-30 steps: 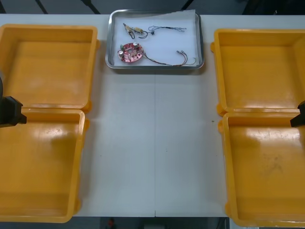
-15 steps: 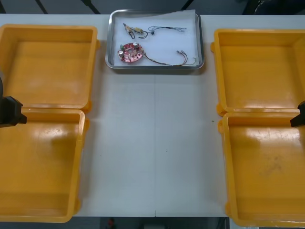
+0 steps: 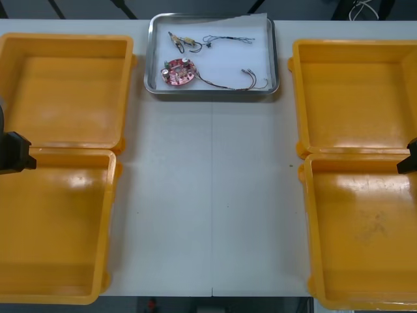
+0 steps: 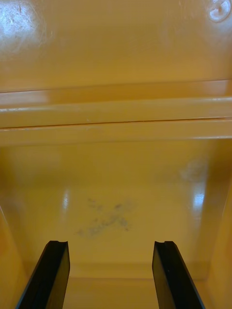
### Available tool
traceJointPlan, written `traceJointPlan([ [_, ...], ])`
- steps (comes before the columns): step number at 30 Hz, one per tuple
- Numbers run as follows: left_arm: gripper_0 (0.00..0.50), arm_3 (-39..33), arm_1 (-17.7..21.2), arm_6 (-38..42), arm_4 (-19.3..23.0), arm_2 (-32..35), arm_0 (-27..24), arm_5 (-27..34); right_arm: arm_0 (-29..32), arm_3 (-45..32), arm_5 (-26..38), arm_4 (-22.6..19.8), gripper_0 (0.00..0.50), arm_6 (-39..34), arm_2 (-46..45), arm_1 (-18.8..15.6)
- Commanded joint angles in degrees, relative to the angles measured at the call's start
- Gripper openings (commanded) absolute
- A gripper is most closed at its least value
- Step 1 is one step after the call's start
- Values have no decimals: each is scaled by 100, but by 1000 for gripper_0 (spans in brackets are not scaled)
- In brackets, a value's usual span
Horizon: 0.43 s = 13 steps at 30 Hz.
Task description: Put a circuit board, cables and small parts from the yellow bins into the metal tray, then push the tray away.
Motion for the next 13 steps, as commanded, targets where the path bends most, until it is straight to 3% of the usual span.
traceJointPlan([
  [1,500,-24,269,-482,-56,111,88,-56,57,-11,34,-15,500,-233,-171,-22],
  [13,500,-24,269,-482,-56,111,88,-56,57,-11,34,-15,500,-233,-171,-22],
])
